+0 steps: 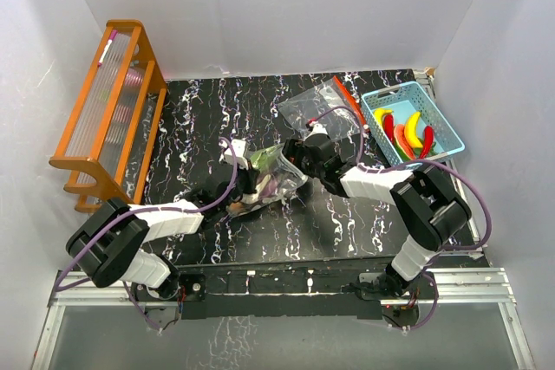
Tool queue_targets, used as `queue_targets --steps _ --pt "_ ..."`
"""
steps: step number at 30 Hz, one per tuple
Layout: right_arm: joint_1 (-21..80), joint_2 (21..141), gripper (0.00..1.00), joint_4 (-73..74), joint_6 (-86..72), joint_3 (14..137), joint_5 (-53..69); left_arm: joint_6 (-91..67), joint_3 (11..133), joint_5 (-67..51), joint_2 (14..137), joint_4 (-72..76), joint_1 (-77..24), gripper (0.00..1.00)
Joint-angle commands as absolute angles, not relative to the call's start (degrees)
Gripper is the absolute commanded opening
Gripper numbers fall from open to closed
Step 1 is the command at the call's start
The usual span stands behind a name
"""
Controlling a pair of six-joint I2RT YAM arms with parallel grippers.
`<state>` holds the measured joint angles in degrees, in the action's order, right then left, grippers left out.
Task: Open the zip-top bag and remove the fake food
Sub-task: Pick up the food from the zipper food storage bag.
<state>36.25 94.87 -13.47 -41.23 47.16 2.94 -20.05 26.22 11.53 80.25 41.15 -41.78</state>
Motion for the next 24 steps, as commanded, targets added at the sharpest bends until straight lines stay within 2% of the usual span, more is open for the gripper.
queue_targets --steps 1,6,9,11,24 --pt "36.3 96.9 0.6 -10.6 -43.0 48.5 3.3 -21.0 25.2 9.4 78.7 41.4 -42.5 0.0" --pt "36.1 97.0 0.26 -10.7 -43.4 48.4 4.1 -20.7 25.2 10.0 78.7 41.3 -42.5 0.0" --pt "35.7 96.9 0.1 -11.5 -43.3 47.7 5.1 -20.9 24.9 10.7 78.8 41.3 -42.5 0.0" --pt "35.4 95.9 0.08 -12.2 -43.1 46.8 5.1 -21.3 24.9 11.2 78.9 40.9 -42.5 0.0" --pt "29.8 77.5 0.08 -6.3 -35.6 43.4 -3.3 -24.1 24.5 15.1 86.6 43.2 -42.5 0.0"
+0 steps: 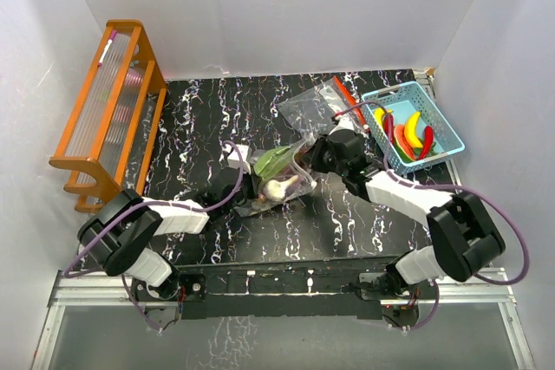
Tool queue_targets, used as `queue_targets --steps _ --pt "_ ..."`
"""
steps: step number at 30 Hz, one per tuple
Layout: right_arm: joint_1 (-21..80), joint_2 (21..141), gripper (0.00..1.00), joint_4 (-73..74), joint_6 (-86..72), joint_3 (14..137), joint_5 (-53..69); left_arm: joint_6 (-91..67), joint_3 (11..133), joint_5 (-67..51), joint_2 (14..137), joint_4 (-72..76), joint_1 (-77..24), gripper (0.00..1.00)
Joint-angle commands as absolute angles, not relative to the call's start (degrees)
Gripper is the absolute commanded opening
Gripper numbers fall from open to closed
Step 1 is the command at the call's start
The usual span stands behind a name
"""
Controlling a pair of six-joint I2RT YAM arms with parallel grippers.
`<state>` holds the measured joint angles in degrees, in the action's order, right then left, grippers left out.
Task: Open the zip-top bag and remove the fake food
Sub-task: Pick up the food from the zipper food storage bag, then place the food in the bin.
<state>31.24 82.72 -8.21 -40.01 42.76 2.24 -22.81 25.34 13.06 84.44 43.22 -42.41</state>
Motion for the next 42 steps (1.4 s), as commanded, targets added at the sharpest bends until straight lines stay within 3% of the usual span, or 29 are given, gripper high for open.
queue_targets --steps 1,9,19,31,39,40,41,42 --pt "29.5 76.6 0.08 -6.0 -35.1 43.3 -3.5 -24.2 24.6 14.8 87.3 43.4 -42.5 0.0" --pt "23.3 70.5 0.08 -3.5 -30.8 44.3 -4.9 -26.0 25.0 13.9 92.8 45.7 -42.5 0.0" --pt "12.7 71.6 0.08 -1.2 -24.8 54.2 -5.3 -26.0 24.8 13.7 92.6 45.4 -42.5 0.0" --pt "-3.2 77.1 0.08 -3.6 -21.2 58.7 -20.7 -26.0 24.9 12.5 93.4 45.9 -42.5 0.0" --pt "-10.3 85.0 0.08 -4.8 -23.6 57.2 -18.9 -26.0 25.0 11.4 94.0 46.3 -42.5 0.0" --pt "-11.3 85.7 0.1 -4.9 -24.4 57.0 -18.4 -26.0 25.1 11.3 94.1 46.4 -42.5 0.0" --pt "-12.1 86.6 0.2 -4.9 -25.1 57.0 -17.3 -26.0 25.1 11.1 94.1 46.4 -42.5 0.0" --pt "-12.8 87.5 0.42 -4.8 -25.6 57.2 -15.8 -26.0 25.1 11.0 94.1 46.3 -42.5 0.0"
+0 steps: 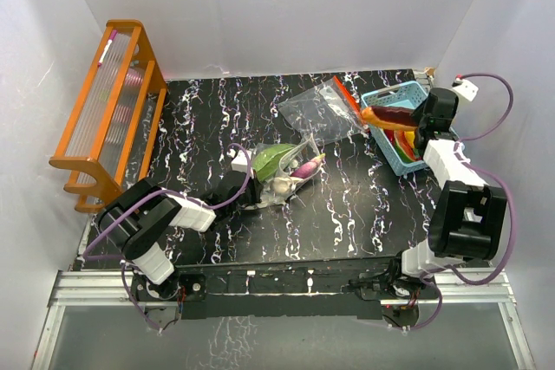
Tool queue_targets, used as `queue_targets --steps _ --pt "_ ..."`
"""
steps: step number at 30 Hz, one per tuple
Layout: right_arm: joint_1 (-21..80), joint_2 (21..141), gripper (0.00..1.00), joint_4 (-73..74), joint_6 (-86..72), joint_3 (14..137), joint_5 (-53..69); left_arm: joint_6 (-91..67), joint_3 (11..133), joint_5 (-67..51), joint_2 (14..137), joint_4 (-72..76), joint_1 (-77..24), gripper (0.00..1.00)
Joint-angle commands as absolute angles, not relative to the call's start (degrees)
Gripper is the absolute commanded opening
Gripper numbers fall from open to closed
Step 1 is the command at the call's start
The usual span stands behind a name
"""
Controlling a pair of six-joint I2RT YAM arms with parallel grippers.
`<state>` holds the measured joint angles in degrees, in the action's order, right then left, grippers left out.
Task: Open the zip-top bag and remove the fake food
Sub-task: Place the food in the bin, then pick up the fake vegetable from the zipper food storage bag.
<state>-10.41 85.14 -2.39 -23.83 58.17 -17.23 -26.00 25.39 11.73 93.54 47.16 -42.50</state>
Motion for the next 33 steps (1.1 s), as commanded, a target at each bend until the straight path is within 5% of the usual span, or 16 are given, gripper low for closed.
queue_targets --steps 1,3,7,10,14,17,23,27,33 --pt "-13.4 88.3 0.62 -4.3 -25.9 57.8 -14.0 -26.0 25.1 11.0 94.0 46.3 -42.5 0.0" --pt "-13.6 88.7 0.8 -3.3 -25.9 58.5 -11.1 -25.9 25.2 11.0 94.1 46.2 -42.4 0.0" --pt "-13.6 85.9 0.85 -5.1 -25.5 57.3 -7.1 -25.9 25.5 10.9 94.6 46.2 -42.5 0.0" --pt "-13.6 83.7 0.76 -5.6 -25.5 56.2 -3.3 -26.0 25.6 10.6 95.1 46.5 -42.5 0.0" --pt "-12.7 82.0 0.44 -7.5 -26.6 53.3 6.2 -26.0 26.1 10.6 95.7 46.5 -42.5 0.0" --pt "-6.7 80.3 0.46 -6.8 -23.1 52.3 8.2 -25.9 26.3 10.5 95.7 46.4 -42.5 0.0" --pt "6.7 78.9 0.76 -7.1 -21.6 47.6 12.7 -25.8 26.5 9.7 95.0 46.2 -42.5 0.0" --pt "12.4 80.1 0.77 -9.0 -21.7 44.8 12.6 -25.8 26.5 9.2 95.4 46.3 -42.5 0.0" --pt "19.7 81.3 0.63 -9.4 -22.6 45.1 10.7 -25.6 26.4 9.9 95.3 46.0 -42.5 0.0"
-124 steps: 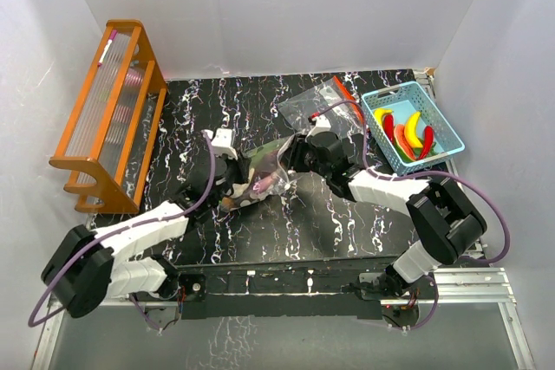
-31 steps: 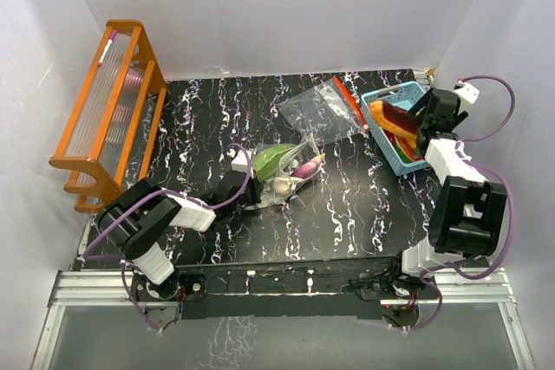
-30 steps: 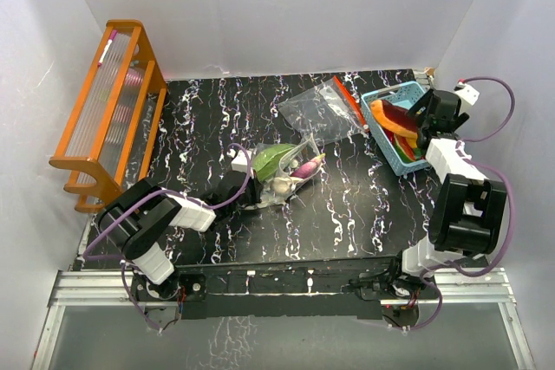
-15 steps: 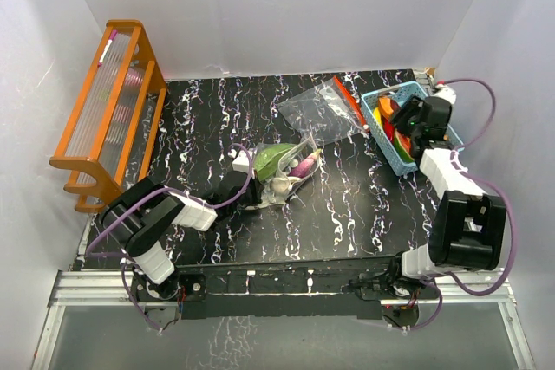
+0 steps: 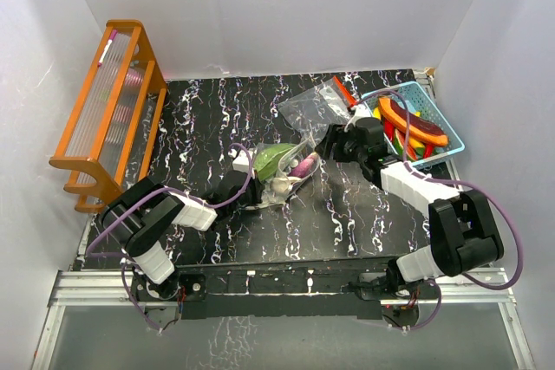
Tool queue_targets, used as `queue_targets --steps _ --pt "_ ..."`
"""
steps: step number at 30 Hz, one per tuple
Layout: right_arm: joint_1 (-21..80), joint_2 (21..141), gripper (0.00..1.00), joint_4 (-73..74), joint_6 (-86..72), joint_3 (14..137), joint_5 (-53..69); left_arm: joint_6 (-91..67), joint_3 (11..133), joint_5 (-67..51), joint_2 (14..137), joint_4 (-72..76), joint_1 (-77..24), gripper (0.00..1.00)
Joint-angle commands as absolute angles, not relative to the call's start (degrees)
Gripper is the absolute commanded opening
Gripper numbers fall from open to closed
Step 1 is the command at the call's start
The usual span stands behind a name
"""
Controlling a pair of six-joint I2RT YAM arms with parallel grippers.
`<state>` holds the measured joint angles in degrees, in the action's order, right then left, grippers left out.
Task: Open the zip-top bag and remove the fake food
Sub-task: Pick up the fake vegetable from the zipper food storage bag.
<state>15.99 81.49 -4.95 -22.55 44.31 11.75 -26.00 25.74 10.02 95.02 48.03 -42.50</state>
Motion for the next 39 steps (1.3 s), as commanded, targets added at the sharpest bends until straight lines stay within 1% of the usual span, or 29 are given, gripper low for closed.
queue_targets --steps 1,6,13,15,19,26,28,30,33,35,36,38,39 --pt "20.9 81.1 0.62 -9.4 -22.7 45.2 10.1 -25.6 26.4 10.2 95.3 45.9 -42.5 0.0" --pt "25.1 80.9 0.59 -9.1 -23.7 44.0 7.9 -25.6 26.1 10.3 94.9 45.8 -42.5 0.0" --pt "25.9 85.3 0.6 -10.7 -25.2 43.6 8.0 -25.1 25.9 11.8 93.7 44.7 -42.4 0.0" --pt "26.0 85.9 0.64 -10.1 -25.7 43.8 7.6 -25.0 25.7 12.1 93.2 44.5 -42.5 0.0" --pt "26.0 86.5 0.76 -8.9 -27.7 43.4 5.8 -25.1 25.5 12.8 93.1 44.5 -42.5 0.0" --pt "25.9 91.3 0.77 -8.4 -29.3 45.9 5.1 -25.1 25.7 12.6 93.3 44.6 -42.5 0.0" --pt "26.0 94.2 0.77 -8.5 -29.4 47.3 4.2 -25.0 25.7 12.7 93.3 44.6 -42.5 0.0" --pt "26.0 96.5 0.72 -8.8 -29.6 49.1 3.4 -25.1 25.6 12.5 93.2 44.5 -42.5 0.0" --pt "26.0 97.9 0.44 -9.6 -29.7 51.2 3.9 -25.1 25.3 12.7 92.6 44.2 -42.5 0.0" --pt "26.0 97.5 0.29 -9.6 -29.2 52.4 4.6 -25.0 25.1 13.3 92.1 43.8 -42.4 0.0" --pt "26.0 97.1 0.19 -9.4 -28.9 53.0 4.7 -24.8 24.9 13.5 91.9 43.6 -42.4 0.0" --pt "25.9 96.1 0.09 -8.3 -28.6 54.3 4.3 -24.8 25.0 13.6 91.9 43.6 -42.5 0.0" --pt "25.8 95.4 0.08 -7.6 -28.2 54.8 4.0 -24.7 25.0 13.6 92.0 43.7 -42.4 0.0"
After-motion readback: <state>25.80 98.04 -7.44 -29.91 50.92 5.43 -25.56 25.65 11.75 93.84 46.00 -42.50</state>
